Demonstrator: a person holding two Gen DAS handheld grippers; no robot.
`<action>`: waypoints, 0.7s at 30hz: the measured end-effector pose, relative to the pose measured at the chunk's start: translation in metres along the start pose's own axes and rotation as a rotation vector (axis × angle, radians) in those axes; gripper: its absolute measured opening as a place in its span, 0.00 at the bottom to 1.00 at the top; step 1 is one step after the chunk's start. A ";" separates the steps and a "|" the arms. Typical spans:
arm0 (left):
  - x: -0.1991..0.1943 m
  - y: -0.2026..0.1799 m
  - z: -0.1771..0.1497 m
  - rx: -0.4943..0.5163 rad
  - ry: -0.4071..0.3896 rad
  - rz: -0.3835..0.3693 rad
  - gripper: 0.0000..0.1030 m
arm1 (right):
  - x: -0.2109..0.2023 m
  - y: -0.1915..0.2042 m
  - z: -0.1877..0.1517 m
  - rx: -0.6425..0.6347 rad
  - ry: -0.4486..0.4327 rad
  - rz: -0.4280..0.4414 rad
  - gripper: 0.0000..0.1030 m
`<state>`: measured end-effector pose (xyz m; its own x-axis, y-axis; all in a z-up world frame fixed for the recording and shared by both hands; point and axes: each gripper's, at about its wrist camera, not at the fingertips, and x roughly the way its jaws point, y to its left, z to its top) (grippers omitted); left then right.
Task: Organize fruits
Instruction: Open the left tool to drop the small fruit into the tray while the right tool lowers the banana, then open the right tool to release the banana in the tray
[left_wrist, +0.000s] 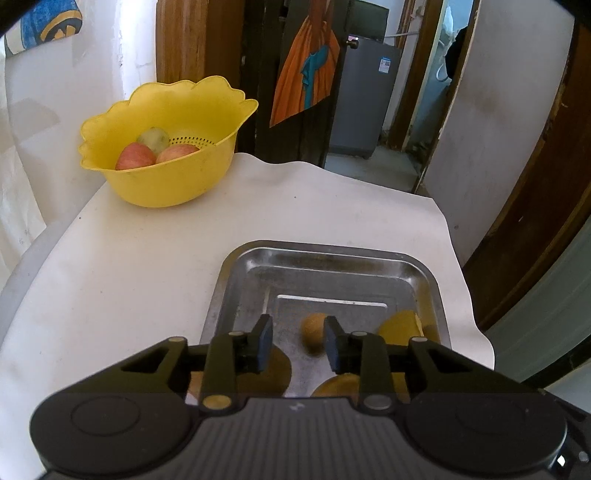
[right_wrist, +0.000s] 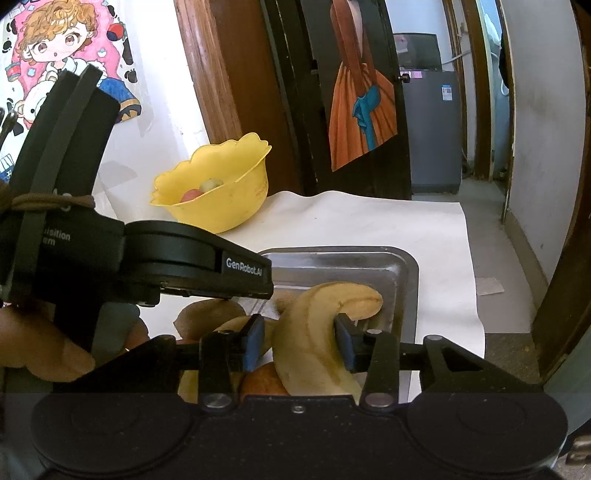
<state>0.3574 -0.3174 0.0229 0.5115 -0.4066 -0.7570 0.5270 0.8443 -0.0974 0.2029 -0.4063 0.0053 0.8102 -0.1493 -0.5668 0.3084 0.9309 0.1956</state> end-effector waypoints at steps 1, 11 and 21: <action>-0.001 0.000 0.000 0.000 -0.003 0.001 0.40 | 0.000 0.000 0.000 -0.001 0.000 0.000 0.45; -0.017 0.016 -0.003 -0.075 -0.048 0.033 0.81 | 0.001 0.001 -0.001 0.002 0.007 0.020 0.65; -0.036 0.023 -0.009 -0.101 -0.097 0.053 0.94 | -0.003 0.003 -0.003 -0.017 -0.011 0.028 0.76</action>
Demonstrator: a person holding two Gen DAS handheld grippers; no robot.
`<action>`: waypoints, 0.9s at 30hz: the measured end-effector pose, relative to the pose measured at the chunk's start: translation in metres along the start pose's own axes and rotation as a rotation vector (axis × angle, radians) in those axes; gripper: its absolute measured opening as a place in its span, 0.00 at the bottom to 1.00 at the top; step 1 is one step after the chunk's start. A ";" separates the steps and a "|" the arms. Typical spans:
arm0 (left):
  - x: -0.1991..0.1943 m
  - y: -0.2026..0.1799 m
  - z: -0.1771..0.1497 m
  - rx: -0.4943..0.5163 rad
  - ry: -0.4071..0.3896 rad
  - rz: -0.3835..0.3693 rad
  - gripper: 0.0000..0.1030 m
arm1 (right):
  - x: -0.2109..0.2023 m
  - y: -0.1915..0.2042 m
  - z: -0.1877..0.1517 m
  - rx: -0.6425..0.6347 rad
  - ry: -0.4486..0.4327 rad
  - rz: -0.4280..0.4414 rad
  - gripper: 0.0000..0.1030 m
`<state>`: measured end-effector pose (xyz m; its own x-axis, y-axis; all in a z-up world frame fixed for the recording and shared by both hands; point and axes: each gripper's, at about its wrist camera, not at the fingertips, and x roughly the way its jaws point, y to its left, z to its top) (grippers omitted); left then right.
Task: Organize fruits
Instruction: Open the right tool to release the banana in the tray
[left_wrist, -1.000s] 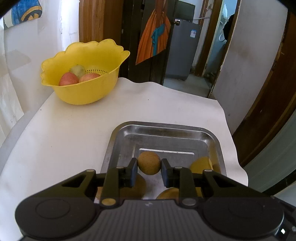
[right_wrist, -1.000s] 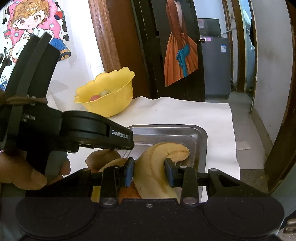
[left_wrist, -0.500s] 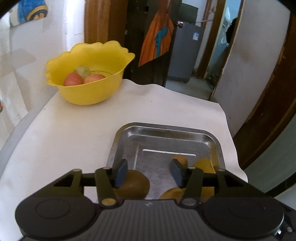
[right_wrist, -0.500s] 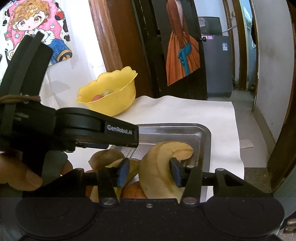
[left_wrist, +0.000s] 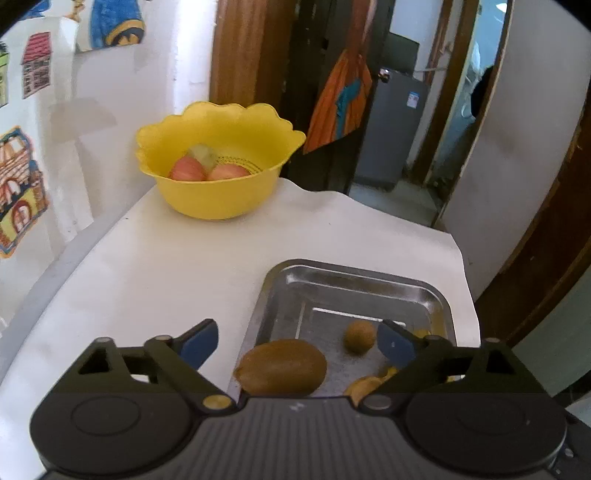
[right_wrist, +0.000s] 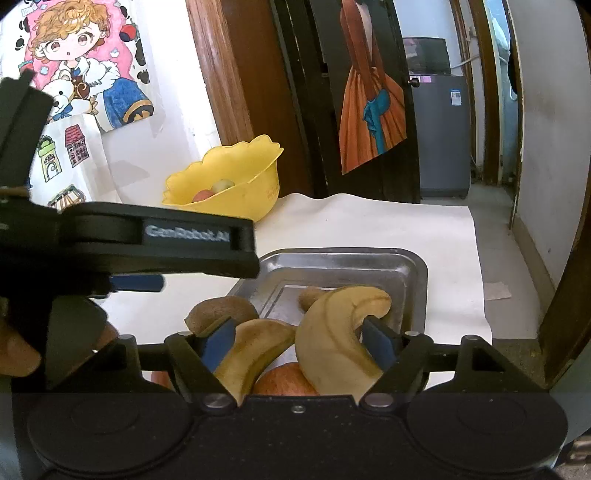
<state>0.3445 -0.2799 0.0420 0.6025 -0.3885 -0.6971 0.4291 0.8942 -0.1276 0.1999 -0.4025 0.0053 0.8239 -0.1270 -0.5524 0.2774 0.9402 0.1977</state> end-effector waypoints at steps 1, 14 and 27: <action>-0.002 0.001 0.000 -0.002 -0.004 0.001 0.95 | 0.000 -0.001 0.000 0.001 0.002 0.002 0.77; -0.019 0.010 -0.013 -0.027 -0.023 0.032 0.99 | -0.001 -0.001 -0.003 -0.025 0.012 0.014 0.85; -0.034 0.023 -0.035 -0.066 -0.051 0.077 0.99 | 0.002 -0.007 -0.010 -0.024 0.030 0.044 0.93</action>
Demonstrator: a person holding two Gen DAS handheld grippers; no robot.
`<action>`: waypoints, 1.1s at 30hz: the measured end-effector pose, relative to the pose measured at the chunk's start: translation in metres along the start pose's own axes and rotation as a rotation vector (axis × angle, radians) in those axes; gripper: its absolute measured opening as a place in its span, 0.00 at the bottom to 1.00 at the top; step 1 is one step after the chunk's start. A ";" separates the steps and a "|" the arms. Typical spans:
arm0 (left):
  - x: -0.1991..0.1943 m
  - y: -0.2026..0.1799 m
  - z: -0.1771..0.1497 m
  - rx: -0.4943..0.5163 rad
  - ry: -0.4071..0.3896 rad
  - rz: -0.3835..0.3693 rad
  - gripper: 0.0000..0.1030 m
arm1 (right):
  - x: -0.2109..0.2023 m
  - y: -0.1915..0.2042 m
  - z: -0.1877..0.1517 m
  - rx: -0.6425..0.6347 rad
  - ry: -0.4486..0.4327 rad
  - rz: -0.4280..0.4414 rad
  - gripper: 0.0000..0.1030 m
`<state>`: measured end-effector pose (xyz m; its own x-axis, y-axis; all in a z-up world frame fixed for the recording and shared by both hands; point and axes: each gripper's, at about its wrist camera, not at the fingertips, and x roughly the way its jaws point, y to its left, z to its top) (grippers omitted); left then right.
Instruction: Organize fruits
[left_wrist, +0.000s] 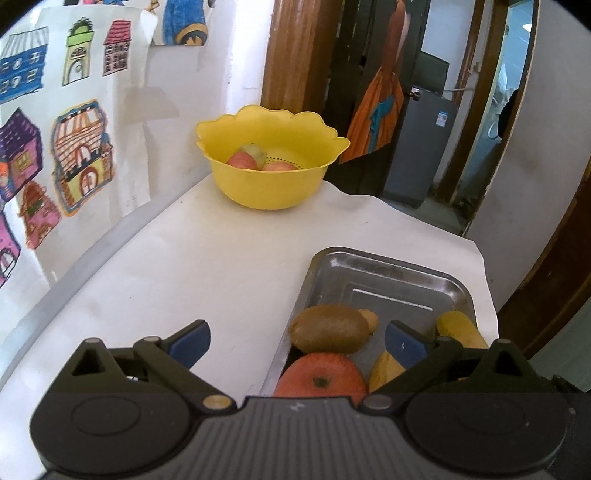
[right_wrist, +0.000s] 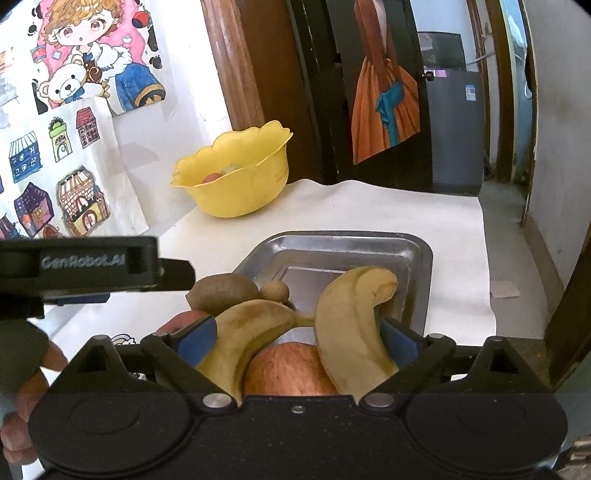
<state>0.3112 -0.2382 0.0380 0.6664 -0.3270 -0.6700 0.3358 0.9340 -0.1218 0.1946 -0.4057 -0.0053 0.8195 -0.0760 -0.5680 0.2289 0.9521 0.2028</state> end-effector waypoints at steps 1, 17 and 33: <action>-0.001 0.000 -0.002 0.000 -0.005 0.001 0.99 | 0.000 -0.001 -0.001 0.008 0.001 0.004 0.94; -0.038 0.010 -0.041 -0.015 -0.111 -0.018 0.99 | -0.022 -0.007 -0.019 0.021 -0.038 0.014 0.98; -0.056 0.031 -0.075 0.058 -0.181 -0.025 0.99 | -0.068 0.009 -0.052 -0.089 -0.192 -0.045 0.99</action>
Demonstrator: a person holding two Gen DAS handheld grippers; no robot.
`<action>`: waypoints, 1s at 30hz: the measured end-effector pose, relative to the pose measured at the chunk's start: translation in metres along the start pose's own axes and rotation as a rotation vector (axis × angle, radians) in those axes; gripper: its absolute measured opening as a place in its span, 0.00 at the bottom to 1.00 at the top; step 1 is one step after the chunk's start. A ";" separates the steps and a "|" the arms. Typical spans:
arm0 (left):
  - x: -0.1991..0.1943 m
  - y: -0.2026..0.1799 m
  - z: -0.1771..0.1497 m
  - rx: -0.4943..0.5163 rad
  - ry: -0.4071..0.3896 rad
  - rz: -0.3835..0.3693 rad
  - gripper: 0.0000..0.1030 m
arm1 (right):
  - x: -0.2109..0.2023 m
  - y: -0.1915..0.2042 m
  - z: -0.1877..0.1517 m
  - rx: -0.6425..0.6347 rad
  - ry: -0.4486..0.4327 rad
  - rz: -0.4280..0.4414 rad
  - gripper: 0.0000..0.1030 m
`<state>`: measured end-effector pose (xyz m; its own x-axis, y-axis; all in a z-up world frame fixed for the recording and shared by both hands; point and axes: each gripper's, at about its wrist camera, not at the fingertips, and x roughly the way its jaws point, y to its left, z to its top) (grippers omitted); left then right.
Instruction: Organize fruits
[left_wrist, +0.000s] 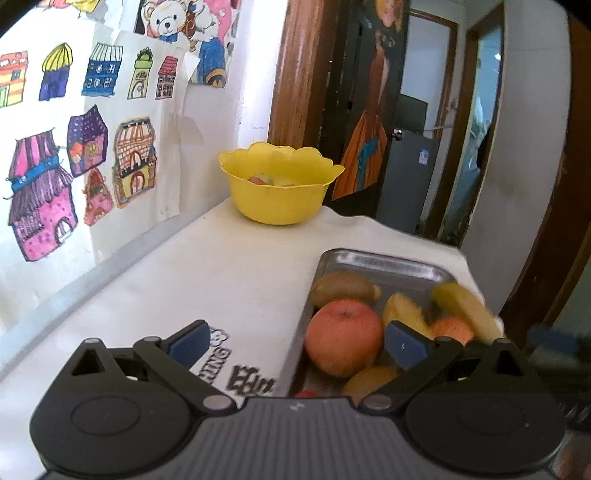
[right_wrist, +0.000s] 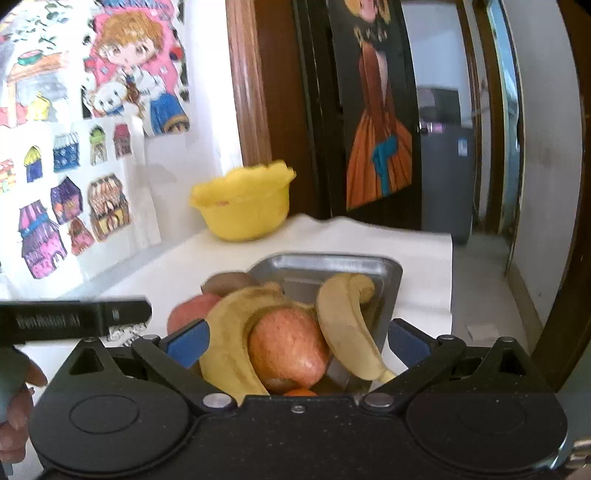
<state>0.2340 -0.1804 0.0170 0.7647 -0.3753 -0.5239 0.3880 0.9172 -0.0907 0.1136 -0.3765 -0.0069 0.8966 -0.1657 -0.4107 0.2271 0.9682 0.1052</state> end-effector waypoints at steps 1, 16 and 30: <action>-0.001 0.001 -0.002 0.011 0.004 -0.007 0.99 | -0.002 0.002 -0.001 -0.005 -0.009 -0.002 0.99; -0.068 0.029 -0.062 0.002 0.019 -0.015 0.99 | -0.078 0.034 -0.047 0.040 -0.091 -0.094 0.99; -0.153 0.036 -0.093 0.002 -0.066 0.023 0.99 | -0.164 0.078 -0.079 0.004 -0.124 -0.084 0.99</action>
<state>0.0829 -0.0771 0.0152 0.8057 -0.3622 -0.4686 0.3711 0.9254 -0.0772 -0.0454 -0.2593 -0.0025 0.9144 -0.2687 -0.3029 0.3049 0.9492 0.0783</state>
